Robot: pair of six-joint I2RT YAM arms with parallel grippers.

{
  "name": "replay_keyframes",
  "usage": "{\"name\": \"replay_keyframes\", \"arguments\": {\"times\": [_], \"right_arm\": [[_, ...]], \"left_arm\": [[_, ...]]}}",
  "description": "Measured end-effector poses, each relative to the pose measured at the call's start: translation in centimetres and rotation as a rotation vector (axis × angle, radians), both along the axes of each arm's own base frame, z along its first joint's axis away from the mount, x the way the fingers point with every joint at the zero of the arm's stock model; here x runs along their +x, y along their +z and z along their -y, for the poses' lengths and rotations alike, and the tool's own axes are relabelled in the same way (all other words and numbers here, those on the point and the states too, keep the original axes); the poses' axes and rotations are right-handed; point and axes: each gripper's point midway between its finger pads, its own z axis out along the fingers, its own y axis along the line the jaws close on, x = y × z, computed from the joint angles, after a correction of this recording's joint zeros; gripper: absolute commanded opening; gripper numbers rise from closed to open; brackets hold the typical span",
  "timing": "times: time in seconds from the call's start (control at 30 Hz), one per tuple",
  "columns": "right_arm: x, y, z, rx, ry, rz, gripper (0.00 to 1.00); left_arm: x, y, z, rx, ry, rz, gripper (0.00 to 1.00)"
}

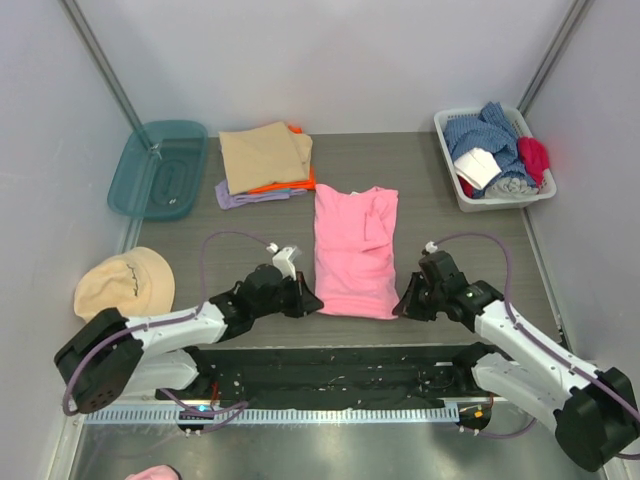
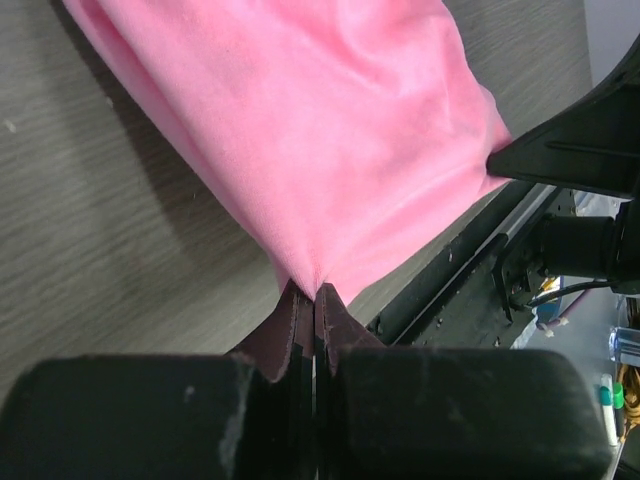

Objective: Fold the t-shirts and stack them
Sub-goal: Fold the tshirt

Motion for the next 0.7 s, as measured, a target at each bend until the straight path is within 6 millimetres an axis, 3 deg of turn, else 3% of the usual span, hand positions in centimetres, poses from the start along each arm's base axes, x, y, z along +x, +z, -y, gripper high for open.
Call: {"name": "replay_keyframes", "arguments": {"times": [0.3, 0.53, 0.7], "right_arm": [[-3.2, 1.5, -0.7, 0.023, 0.000, -0.017, 0.01], [-4.3, 3.2, -0.7, 0.066, -0.016, -0.008, 0.01], [-4.2, 4.9, -0.9, 0.094, -0.020, 0.025, 0.01]], "left_arm": [[-3.8, 0.0, -1.7, 0.001, 0.023, -0.019, 0.00], [-6.0, 2.4, -2.6, -0.065, 0.050, -0.004, 0.00], [-6.4, 2.2, -3.1, -0.027, 0.068, -0.018, 0.00]]}}
